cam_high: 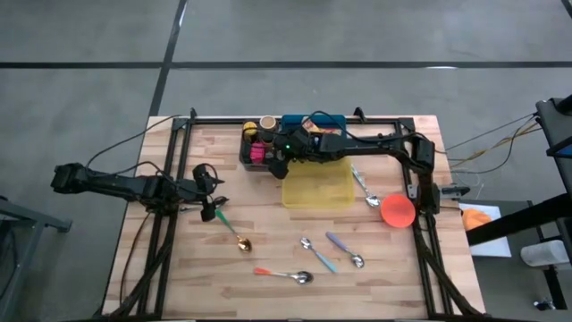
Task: Pick & Place Food Item
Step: Put the green patterned spoon into the yellow bin
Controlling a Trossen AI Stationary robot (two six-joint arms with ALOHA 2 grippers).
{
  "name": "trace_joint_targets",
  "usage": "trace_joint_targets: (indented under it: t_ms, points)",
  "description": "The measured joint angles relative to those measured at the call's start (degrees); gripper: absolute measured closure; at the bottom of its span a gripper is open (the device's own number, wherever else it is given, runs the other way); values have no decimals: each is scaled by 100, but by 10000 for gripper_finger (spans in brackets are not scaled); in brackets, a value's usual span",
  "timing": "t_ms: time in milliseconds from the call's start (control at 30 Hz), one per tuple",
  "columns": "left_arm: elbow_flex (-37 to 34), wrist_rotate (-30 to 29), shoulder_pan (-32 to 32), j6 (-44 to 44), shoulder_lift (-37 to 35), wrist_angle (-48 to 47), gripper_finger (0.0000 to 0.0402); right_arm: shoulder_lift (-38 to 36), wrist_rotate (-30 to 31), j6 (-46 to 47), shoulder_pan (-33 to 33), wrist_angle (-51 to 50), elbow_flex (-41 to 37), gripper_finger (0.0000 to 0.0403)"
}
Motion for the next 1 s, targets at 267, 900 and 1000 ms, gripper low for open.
trace_joint_targets:
  t_ms: [267,900,1000]
  points:
    - [-2,0,0,0,0,0,85,-250,-4,-41,70,-7,2,58]
    - [0,-1,1,0,0,0,85,-1405,284,126,801,-1445,-27,58]
    - [-2,0,2,0,0,-1,85,-1534,461,293,978,-1737,-61,58]
